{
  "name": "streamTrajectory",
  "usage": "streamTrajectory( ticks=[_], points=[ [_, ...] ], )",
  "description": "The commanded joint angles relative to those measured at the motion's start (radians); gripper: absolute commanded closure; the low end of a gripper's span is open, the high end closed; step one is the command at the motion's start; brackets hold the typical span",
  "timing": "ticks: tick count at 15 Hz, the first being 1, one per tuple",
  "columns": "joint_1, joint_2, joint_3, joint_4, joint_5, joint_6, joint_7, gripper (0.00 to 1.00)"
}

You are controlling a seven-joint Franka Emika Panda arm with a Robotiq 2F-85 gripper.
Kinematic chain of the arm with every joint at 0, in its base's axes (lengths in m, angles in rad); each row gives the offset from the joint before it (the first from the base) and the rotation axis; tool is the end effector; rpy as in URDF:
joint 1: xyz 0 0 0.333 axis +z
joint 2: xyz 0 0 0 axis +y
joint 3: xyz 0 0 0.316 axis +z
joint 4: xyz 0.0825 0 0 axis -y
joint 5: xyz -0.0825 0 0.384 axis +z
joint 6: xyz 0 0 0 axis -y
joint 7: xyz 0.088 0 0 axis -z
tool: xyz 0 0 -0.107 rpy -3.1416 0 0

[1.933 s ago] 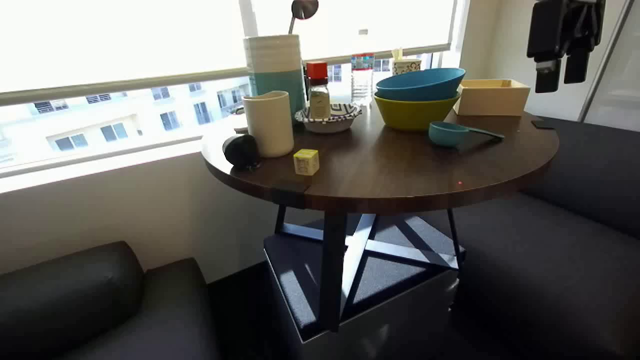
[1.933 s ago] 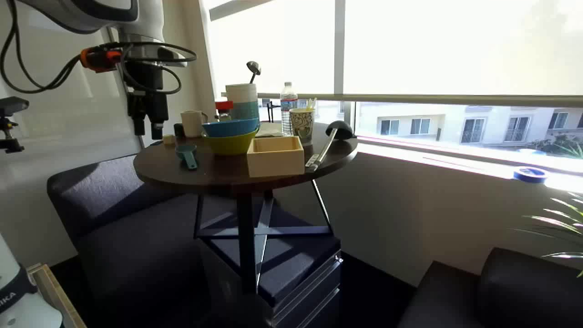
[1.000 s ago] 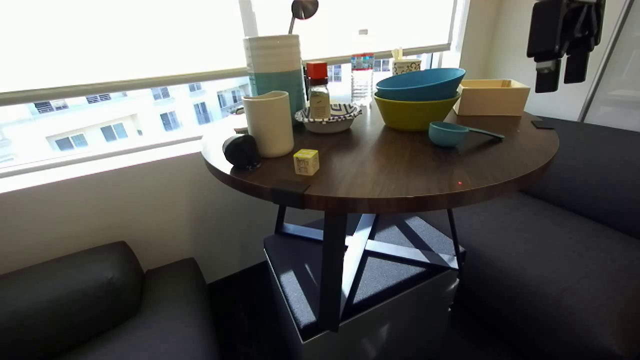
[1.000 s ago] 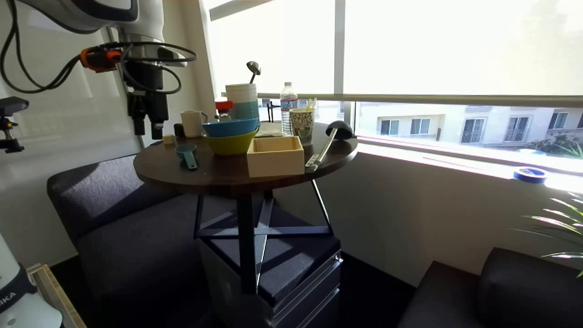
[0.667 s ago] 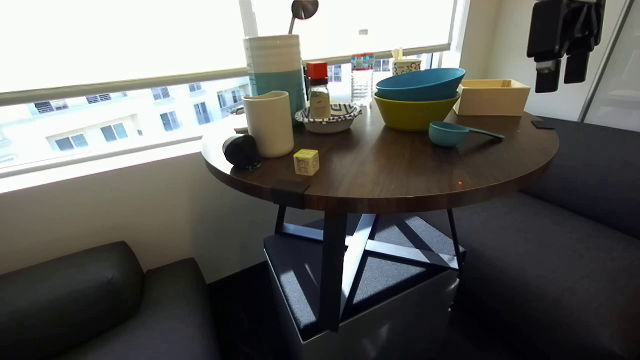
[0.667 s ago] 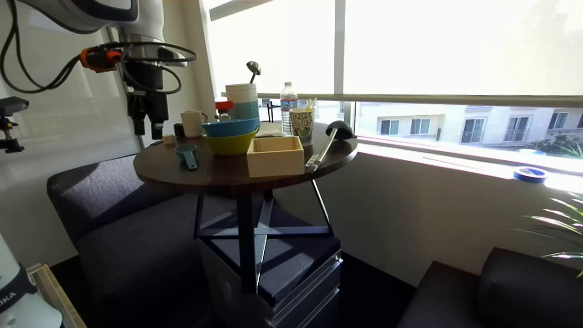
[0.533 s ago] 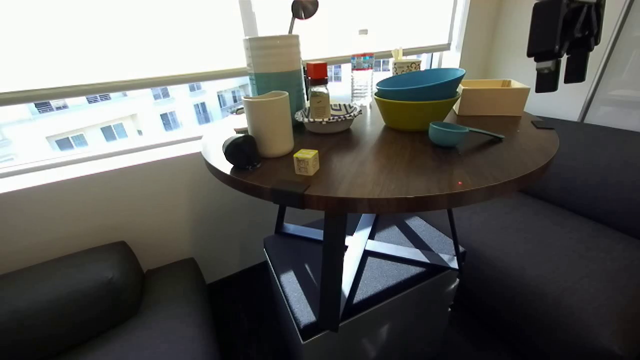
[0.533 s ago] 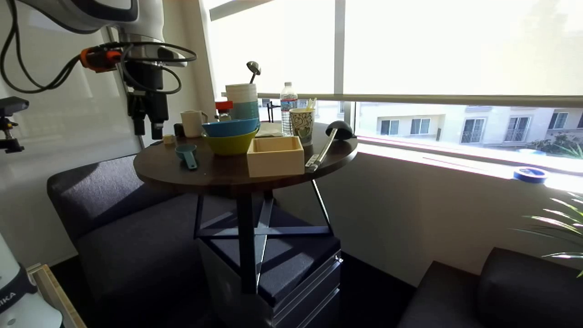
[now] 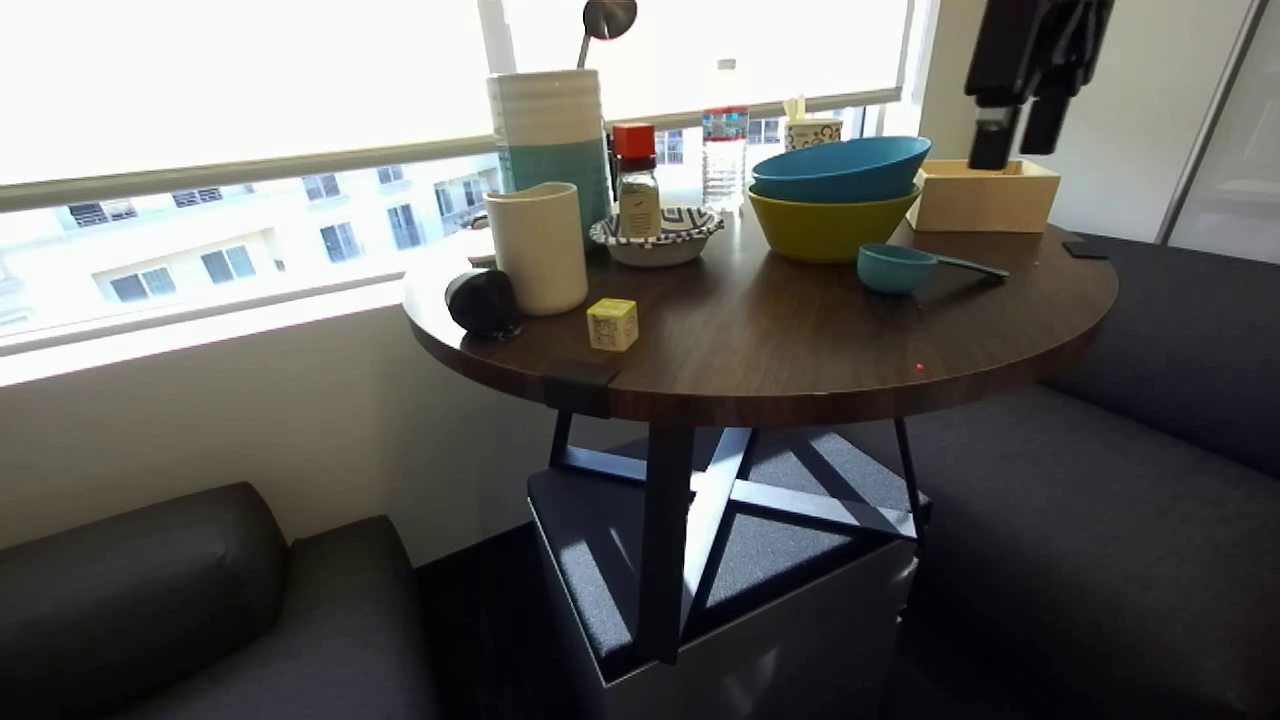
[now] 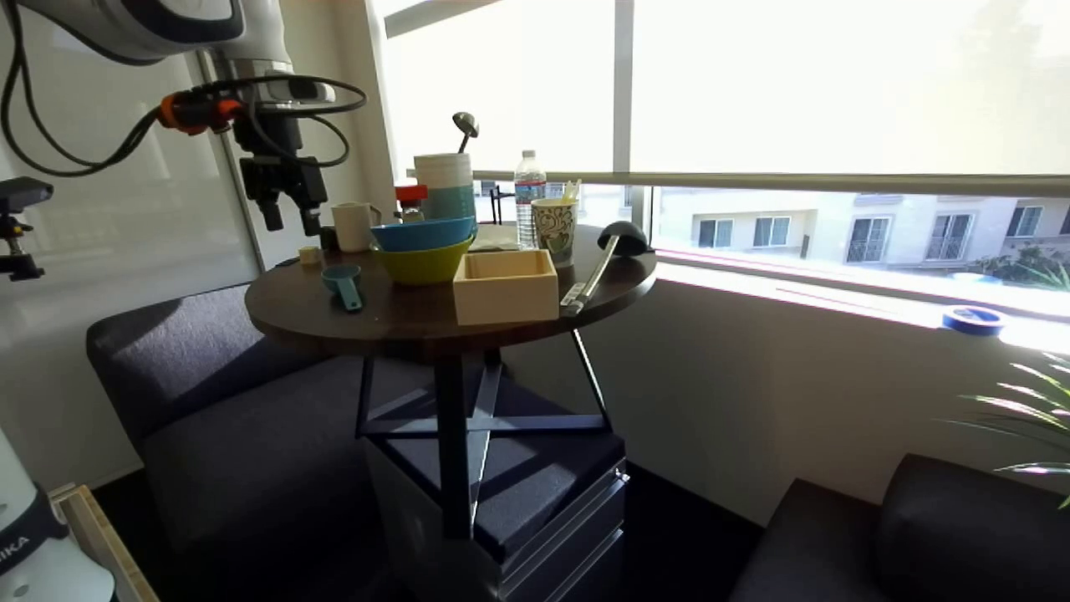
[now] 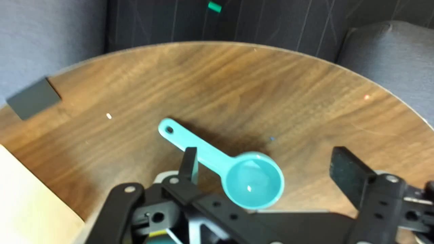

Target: Sprinkle some stuff into the scooper, then pour it back into the bowl

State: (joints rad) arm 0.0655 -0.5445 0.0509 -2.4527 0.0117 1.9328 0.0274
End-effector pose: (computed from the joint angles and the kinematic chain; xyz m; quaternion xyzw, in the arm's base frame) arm 0.3844 0.0471 0.4917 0.9991 0.0390 0.0125 0.0068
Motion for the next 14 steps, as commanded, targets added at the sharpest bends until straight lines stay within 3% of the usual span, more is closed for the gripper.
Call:
streamTrajectory(
  ticks=[1, 3, 4, 14],
  points=[
    [0.058, 0.101, 0.067, 0.071, 0.010, 0.159, -0.001, 0.00],
    [0.067, 0.173, 0.099, 0.129, -0.023, 0.237, 0.007, 0.00],
    [0.064, 0.085, 0.079, 0.054, -0.003, 0.194, 0.005, 0.00],
    [0.064, 0.103, 0.078, 0.063, -0.003, 0.203, 0.006, 0.00]
  ],
)
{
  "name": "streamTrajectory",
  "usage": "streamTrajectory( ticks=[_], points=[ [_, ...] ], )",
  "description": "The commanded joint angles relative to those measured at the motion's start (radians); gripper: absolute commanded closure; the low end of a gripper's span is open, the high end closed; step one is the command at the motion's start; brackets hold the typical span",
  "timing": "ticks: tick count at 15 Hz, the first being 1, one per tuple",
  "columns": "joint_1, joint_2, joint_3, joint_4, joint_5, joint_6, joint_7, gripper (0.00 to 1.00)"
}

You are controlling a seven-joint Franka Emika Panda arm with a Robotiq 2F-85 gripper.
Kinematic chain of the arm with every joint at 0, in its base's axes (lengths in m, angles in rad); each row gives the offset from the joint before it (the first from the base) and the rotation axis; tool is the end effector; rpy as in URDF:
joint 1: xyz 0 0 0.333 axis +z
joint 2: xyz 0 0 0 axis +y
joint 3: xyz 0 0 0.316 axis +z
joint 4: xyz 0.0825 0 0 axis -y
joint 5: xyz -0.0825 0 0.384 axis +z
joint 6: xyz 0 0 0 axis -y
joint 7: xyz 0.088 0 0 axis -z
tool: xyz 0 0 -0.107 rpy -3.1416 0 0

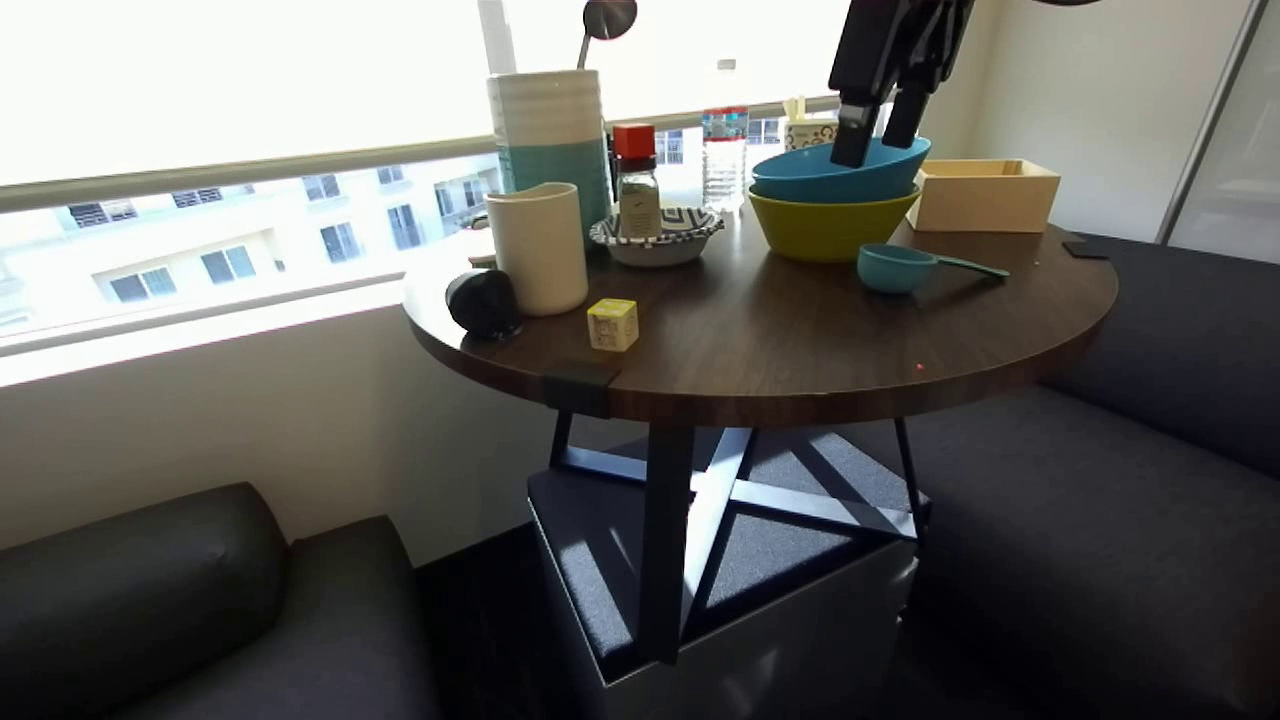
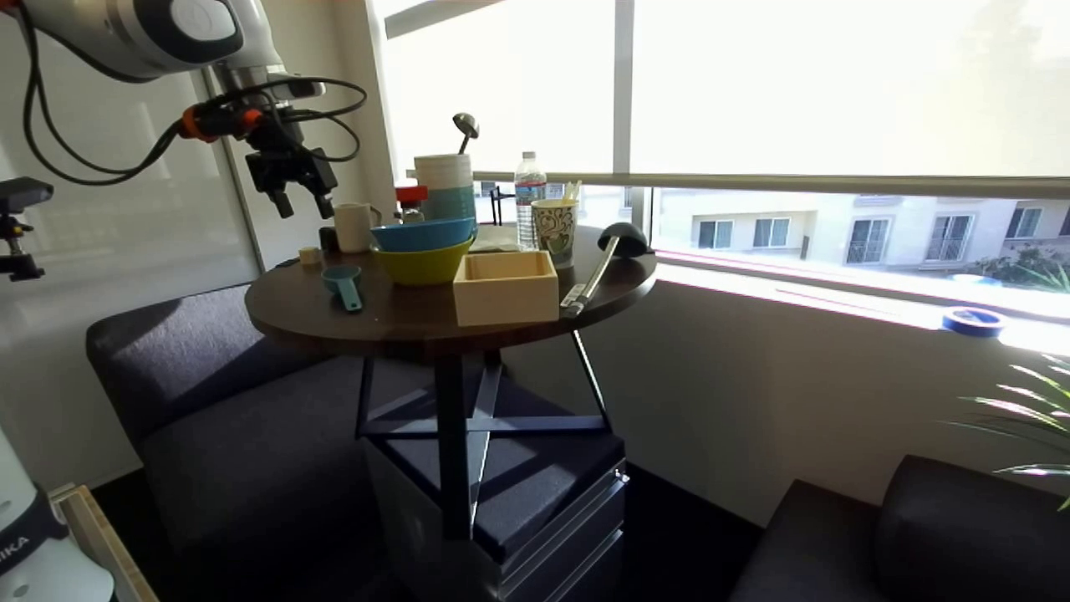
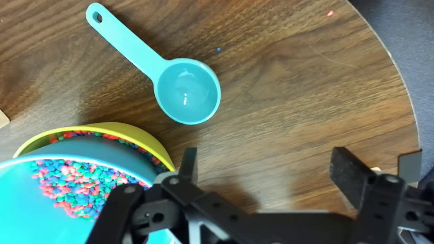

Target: Sprinkle some stuff into the scooper, then pour it back into the bowl

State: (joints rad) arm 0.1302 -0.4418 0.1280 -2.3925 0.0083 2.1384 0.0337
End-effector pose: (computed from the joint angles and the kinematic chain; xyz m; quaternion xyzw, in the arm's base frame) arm 0.4183 0.1147 0.4978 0.9898 0.1061 0.0945 0.0104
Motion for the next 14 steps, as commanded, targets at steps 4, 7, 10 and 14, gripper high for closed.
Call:
streamTrajectory(
  ticks=[4, 7, 10, 14],
  points=[
    [-0.022, 0.004, 0.016, 0.012, -0.048, 0.001, 0.028, 0.00],
    [-0.075, 0.023, 0.018, 0.043, -0.152, 0.056, 0.080, 0.00],
    [-0.116, 0.062, 0.012, 0.100, -0.193, 0.080, 0.128, 0.00],
    [-0.149, 0.146, 0.012, 0.176, -0.205, 0.040, 0.186, 0.00]
  ],
)
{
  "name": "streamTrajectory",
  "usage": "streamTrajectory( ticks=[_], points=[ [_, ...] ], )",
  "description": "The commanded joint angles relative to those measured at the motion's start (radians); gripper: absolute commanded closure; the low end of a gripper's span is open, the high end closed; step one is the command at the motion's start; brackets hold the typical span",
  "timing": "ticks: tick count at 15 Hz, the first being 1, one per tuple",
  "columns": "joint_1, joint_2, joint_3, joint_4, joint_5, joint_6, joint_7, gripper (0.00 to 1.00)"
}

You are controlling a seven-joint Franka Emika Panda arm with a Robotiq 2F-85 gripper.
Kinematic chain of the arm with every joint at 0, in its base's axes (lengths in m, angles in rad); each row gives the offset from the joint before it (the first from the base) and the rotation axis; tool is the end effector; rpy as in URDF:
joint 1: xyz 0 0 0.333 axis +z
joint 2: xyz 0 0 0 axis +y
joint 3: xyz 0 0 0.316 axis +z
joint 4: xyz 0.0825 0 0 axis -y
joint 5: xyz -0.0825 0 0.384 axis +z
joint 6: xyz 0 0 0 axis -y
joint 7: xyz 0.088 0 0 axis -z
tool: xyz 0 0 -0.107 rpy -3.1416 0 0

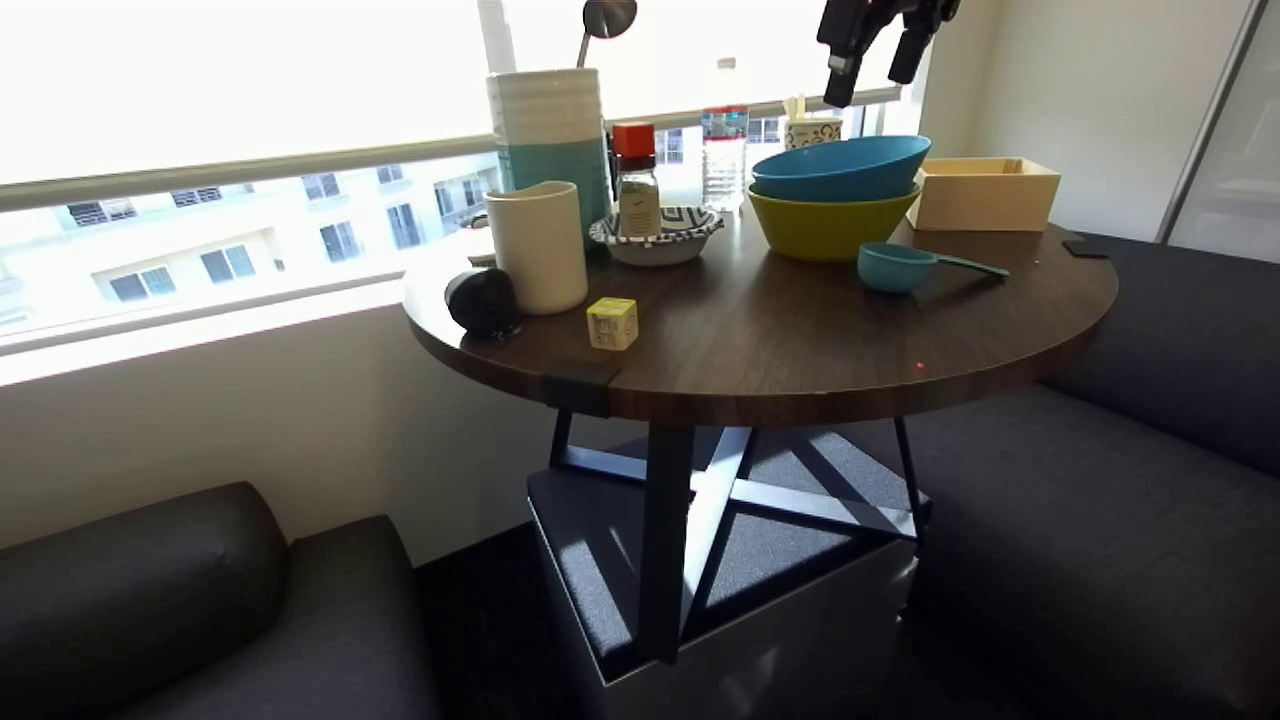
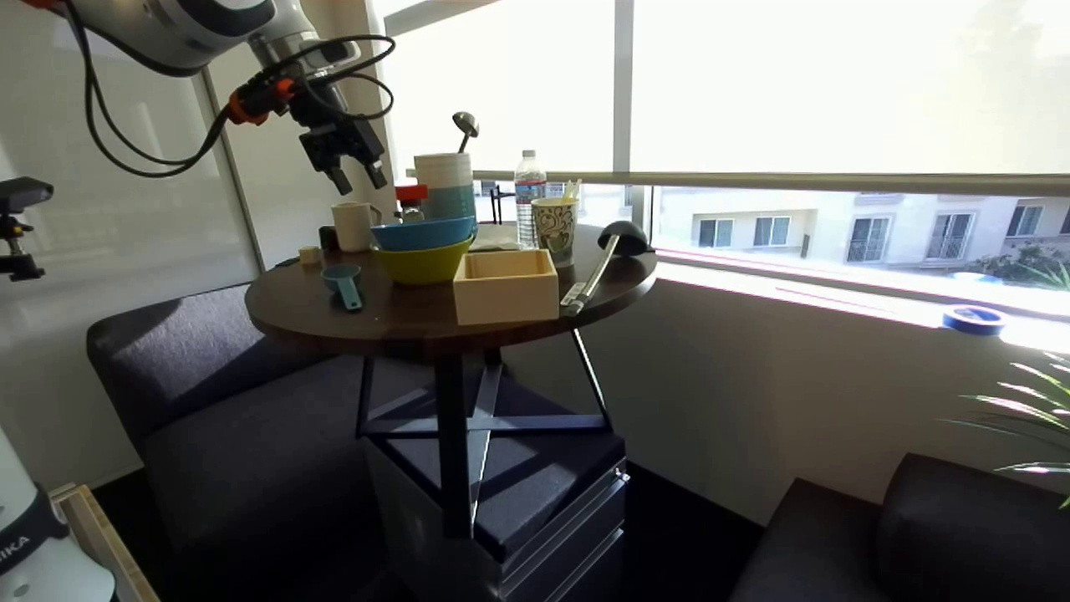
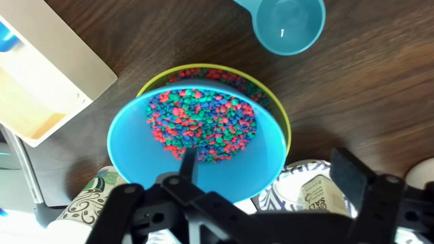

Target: Sprinkle some stuff into the scooper, then pour it back into the bowl

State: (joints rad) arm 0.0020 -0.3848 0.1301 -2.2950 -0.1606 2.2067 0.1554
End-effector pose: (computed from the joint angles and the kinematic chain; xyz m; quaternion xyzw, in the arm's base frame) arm 0.4596 0.0609 0.5293 0.9846 0.0251 0.1566 0.0738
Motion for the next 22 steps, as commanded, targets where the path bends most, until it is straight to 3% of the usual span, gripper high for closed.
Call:
streamTrajectory(
  ticks=[1, 10, 18, 20, 21, 22],
  points=[
    [-0.022, 0.112, 0.008, 0.090, -0.038, -0.027, 0.071, 0.00],
    [-0.032, 0.296, -0.036, 0.207, -0.137, -0.011, 0.203, 0.00],
    [-0.017, 0.375, -0.078, 0.221, -0.150, -0.016, 0.254, 0.00],
    [-0.013, 0.388, -0.082, 0.219, -0.150, -0.020, 0.260, 0.17],
    [-0.012, 0.395, -0.084, 0.218, -0.148, -0.020, 0.263, 0.34],
    [-0.010, 0.399, -0.086, 0.216, -0.145, -0.018, 0.264, 0.41]
  ],
)
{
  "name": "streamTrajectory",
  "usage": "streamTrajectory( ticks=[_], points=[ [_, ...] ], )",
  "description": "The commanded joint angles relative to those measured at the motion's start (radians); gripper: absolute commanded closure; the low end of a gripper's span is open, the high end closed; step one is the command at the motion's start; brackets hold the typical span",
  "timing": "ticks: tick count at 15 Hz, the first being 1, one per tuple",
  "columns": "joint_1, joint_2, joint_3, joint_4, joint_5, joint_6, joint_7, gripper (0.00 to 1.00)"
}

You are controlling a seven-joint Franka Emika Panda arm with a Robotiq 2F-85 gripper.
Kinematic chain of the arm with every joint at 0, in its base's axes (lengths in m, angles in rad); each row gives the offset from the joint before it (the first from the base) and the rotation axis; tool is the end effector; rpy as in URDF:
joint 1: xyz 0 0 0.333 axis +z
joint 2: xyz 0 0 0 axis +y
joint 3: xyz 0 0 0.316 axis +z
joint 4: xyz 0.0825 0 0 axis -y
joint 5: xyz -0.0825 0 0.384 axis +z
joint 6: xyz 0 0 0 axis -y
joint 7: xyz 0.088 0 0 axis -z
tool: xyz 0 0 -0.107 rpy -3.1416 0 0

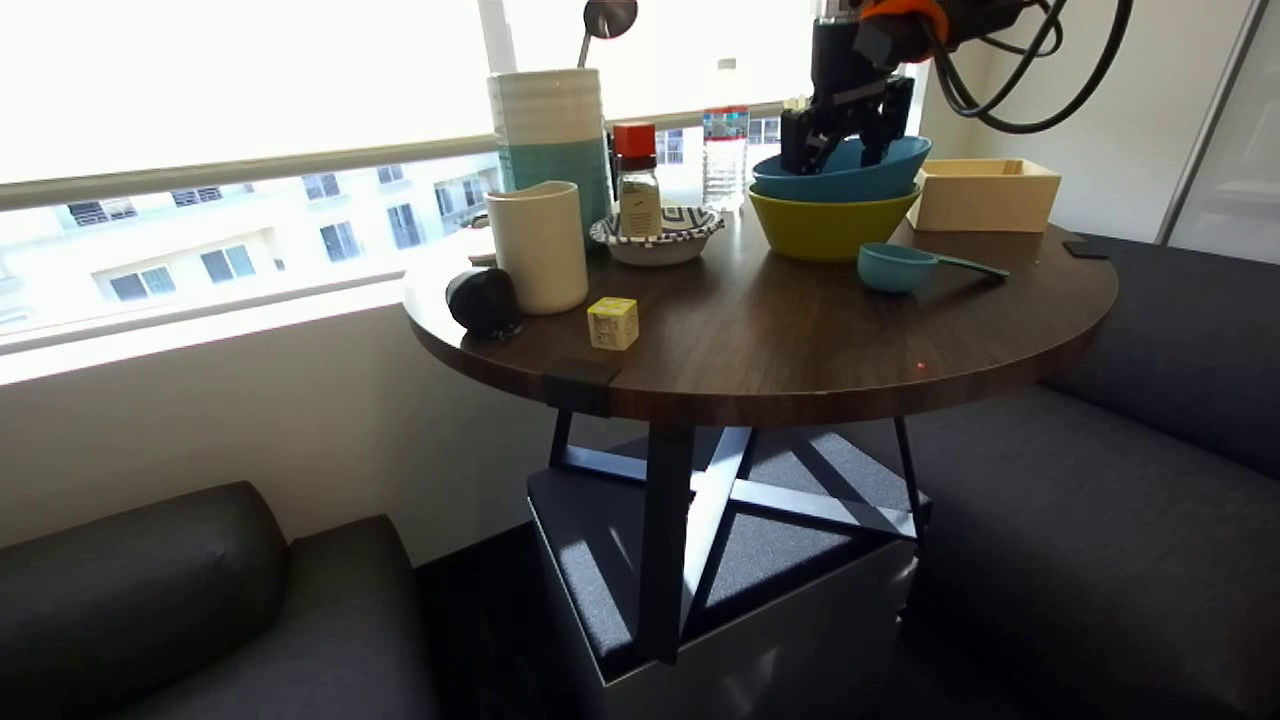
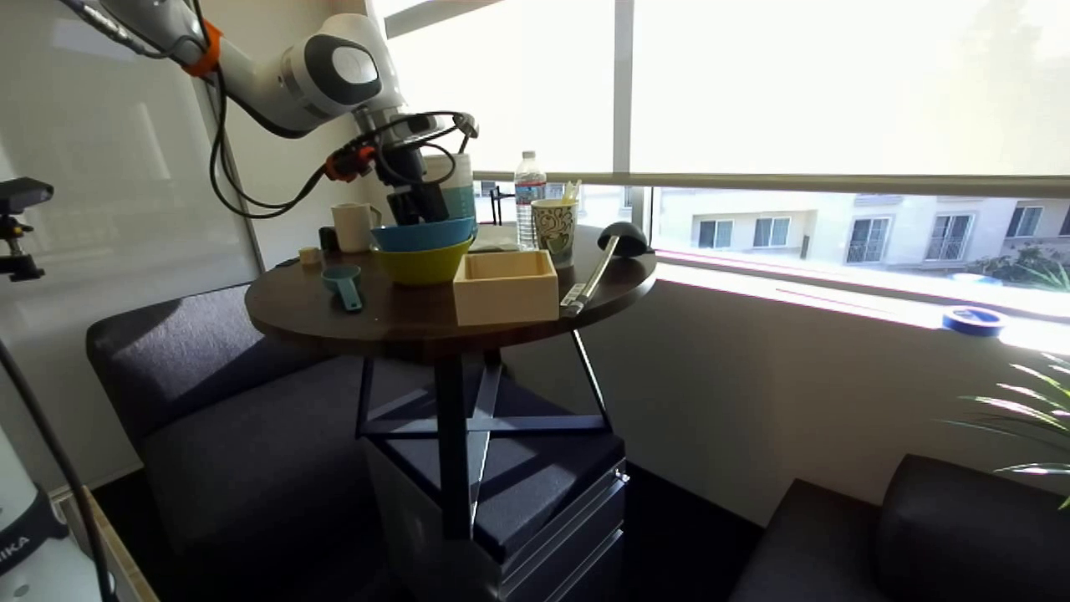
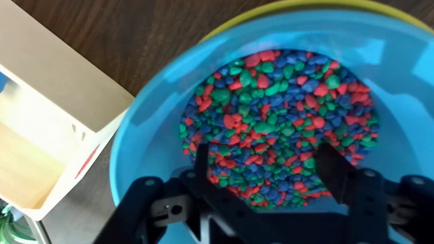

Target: Sprinkle some stuff into the scooper, then pour it back into the bowl

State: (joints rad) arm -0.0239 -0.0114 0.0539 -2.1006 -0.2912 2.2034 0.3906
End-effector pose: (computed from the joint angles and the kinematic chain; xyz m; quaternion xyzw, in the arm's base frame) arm 0.5537 0.0068 0.4363 0.9859 -0.0994 0.0807 0.1076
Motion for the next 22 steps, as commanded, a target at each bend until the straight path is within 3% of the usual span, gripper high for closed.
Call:
streamTrajectory(
  ticks=[1, 7, 9, 22],
  points=[
    [0.018, 0.028, -0.011, 0.021, -0.013, -0.014, 0.032, 0.50],
    [0.026, -0.004, -0.007, 0.022, -0.013, -0.018, 0.041, 0.91],
    [0.029, -0.017, -0.006, 0.020, -0.013, -0.026, 0.043, 1.00],
    [0.032, -0.236, 0.022, -0.032, 0.047, -0.110, 0.029, 0.97]
  ],
)
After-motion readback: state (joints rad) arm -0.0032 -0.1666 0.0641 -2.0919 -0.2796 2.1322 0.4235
